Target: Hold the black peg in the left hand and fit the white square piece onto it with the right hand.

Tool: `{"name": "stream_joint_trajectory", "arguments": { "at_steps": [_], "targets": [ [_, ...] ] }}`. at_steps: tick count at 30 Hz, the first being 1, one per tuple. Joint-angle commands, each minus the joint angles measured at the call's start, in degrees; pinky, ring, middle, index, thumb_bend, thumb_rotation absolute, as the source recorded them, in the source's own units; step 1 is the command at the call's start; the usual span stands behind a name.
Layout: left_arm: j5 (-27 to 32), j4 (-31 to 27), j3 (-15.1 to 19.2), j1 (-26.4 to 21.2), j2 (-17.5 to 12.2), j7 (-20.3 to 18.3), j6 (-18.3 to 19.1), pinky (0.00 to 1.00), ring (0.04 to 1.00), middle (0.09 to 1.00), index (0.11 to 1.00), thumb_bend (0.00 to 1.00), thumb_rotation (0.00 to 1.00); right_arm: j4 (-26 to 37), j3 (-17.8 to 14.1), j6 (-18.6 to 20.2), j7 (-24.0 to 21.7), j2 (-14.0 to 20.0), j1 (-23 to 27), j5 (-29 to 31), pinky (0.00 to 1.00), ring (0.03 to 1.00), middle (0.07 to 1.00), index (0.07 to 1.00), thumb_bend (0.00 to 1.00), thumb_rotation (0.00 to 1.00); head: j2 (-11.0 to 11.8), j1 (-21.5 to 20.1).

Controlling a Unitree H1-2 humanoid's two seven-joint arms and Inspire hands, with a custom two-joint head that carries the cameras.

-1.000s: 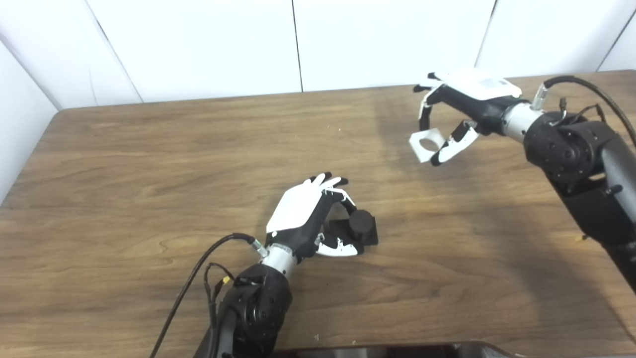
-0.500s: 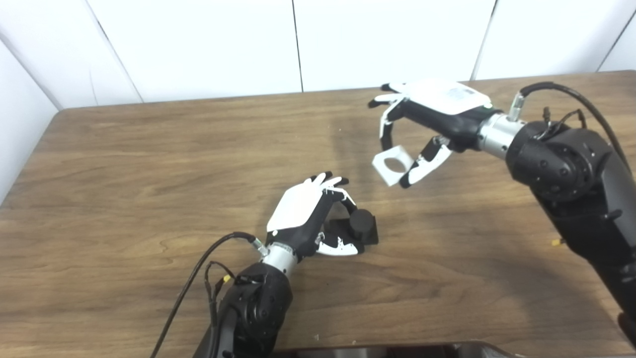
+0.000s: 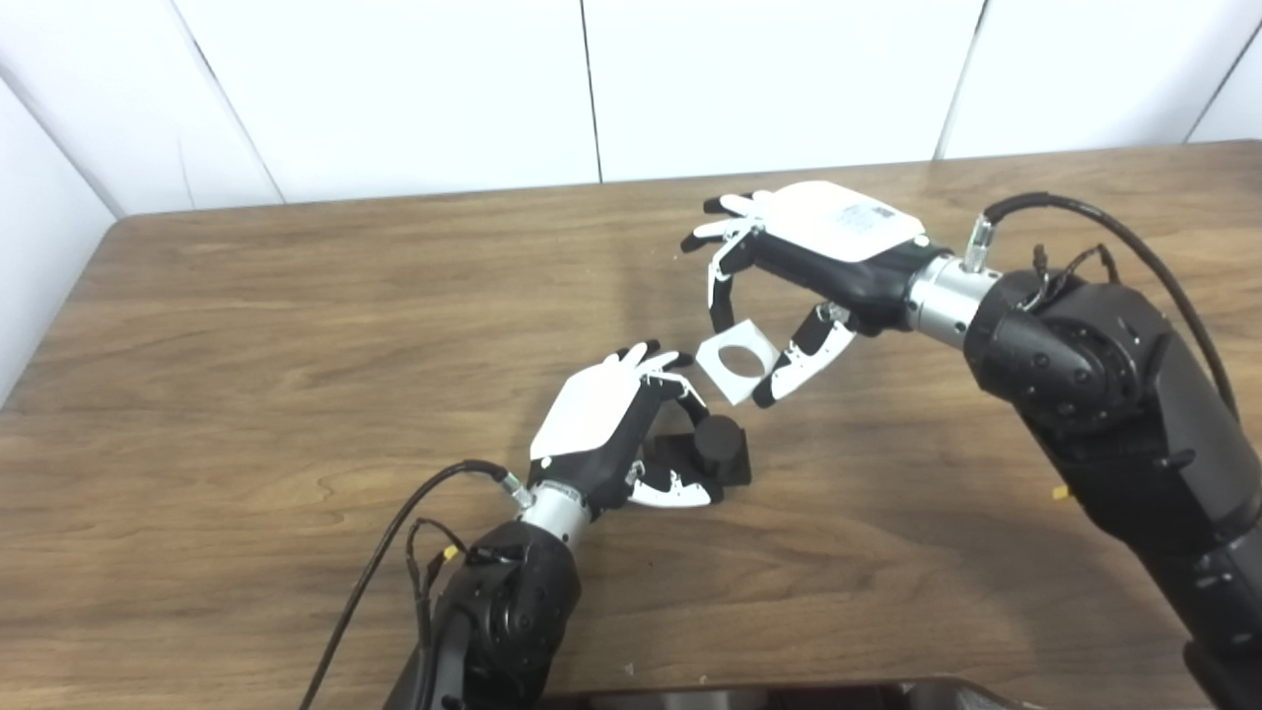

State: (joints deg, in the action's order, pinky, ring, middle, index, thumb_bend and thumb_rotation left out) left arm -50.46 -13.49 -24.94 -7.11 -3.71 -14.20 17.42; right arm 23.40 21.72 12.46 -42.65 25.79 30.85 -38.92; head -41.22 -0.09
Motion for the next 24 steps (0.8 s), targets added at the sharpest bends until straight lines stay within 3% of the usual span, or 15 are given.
{"name": "stream_joint_trajectory", "arguments": {
  "at_steps": [1, 24],
  "targets": [
    [-0.99, 0.19, 0.29, -1.68, -0.29, 0.81, -0.29, 1.0, 0.988, 0.906, 0.489, 0.5, 0.09, 1.56, -0.11, -1.55, 1.22, -0.59, 1.54, -0.54, 1.0, 0.997, 0.901, 0.489, 0.52, 0.15, 0.05, -0.19],
    [-0.75, 0.43, 0.35, -1.73, 0.42, 1.39, -0.46, 1.0, 0.985, 0.899, 0.489, 0.5, 0.09, 4.77, 1.66, -1.37, -0.75, -2.4, -1.6, -1.59, 1.0, 1.0, 0.909, 0.49, 0.53, 0.15, -0.56, 0.05]
  ]
}}
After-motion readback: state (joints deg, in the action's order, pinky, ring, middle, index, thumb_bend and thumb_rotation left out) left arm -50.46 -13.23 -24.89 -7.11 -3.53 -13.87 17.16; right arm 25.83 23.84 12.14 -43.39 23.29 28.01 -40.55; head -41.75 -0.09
